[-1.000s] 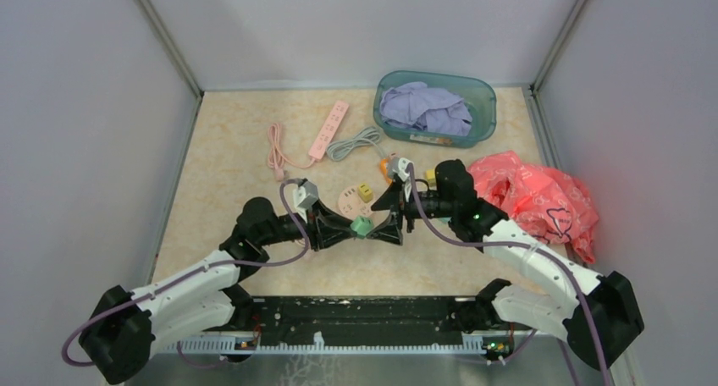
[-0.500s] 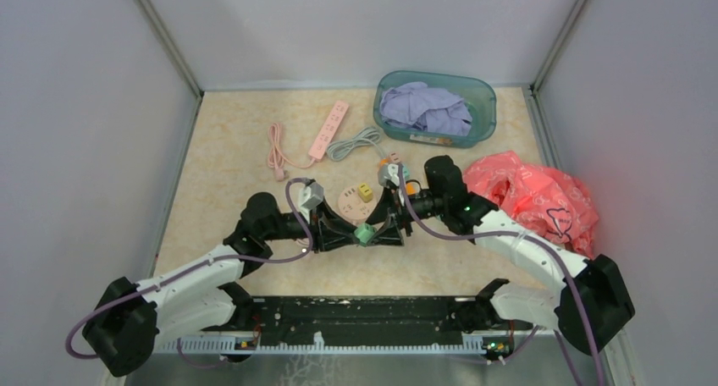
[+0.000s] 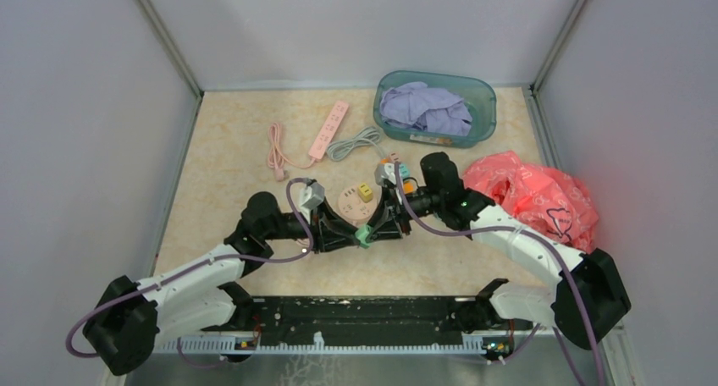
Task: Insert the plug
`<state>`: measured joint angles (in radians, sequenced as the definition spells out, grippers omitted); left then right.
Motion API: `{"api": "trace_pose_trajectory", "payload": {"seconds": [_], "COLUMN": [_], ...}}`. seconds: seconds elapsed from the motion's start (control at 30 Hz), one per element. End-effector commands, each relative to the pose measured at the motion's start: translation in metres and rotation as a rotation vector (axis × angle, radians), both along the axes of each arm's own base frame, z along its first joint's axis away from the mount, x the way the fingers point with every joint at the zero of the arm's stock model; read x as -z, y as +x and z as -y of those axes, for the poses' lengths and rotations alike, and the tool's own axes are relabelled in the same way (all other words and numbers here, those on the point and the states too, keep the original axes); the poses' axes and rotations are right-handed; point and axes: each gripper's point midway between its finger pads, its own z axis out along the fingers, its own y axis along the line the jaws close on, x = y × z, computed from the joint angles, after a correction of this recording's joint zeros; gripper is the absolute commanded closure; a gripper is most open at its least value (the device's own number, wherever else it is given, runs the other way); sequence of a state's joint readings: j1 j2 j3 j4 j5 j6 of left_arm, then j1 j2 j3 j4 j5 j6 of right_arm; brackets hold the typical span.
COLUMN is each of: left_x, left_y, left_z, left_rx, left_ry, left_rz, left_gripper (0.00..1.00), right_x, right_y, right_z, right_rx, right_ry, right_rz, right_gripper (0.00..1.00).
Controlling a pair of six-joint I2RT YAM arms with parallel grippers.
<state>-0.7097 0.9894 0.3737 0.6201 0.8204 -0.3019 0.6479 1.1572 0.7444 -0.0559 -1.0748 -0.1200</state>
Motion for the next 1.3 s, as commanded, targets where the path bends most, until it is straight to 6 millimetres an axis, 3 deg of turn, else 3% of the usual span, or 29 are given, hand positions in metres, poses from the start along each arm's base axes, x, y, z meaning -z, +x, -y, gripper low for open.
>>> {"api": "trace_pose_trajectory", "payload": {"seconds": [0.0,0.17,0.37,0.6,0.8,1.27], "left_x": [-0.024,-0.02,-0.012,0.01,0.028,0.083], "left_y": [0.01,0.024,0.057,0.091,0.108,0.13], "left_z": [0.0,-0.006,-0.024,-0.057,-0.076,-0.076], "left_rx": [-0.053,-0.159,-0.409,-0.709,-0.854,-0.882], "left_ry": [-0.052,-0.026,0.007,0.049,0.097,0.222], "left_rz": [0.055,0.042,-0.007,-0.113,-0.204,-0.455], "left_gripper": [0.92,0.7,0.56,0.48,0.44,0.39], "right_x": [-0.022,-0.021,-0.015,-0.008,0.003,0.029], "right_y": [0.003,0.017,0.038,0.059,0.077,0.108], "right_z": [-0.006,-0.006,-0.005,-0.007,-0.008,-0.02], "right_rx": [-0.019,0.081,0.234,0.414,0.569,0.792], "right_ry": [0.043,-0.004,-0.066,-0.156,-0.268,-0.463], "right_rz": [0.066,0.045,0.022,0.015,0.003,-0.005], "right_gripper": [1.0,1.0,1.0,1.0,1.0,1.0]}}
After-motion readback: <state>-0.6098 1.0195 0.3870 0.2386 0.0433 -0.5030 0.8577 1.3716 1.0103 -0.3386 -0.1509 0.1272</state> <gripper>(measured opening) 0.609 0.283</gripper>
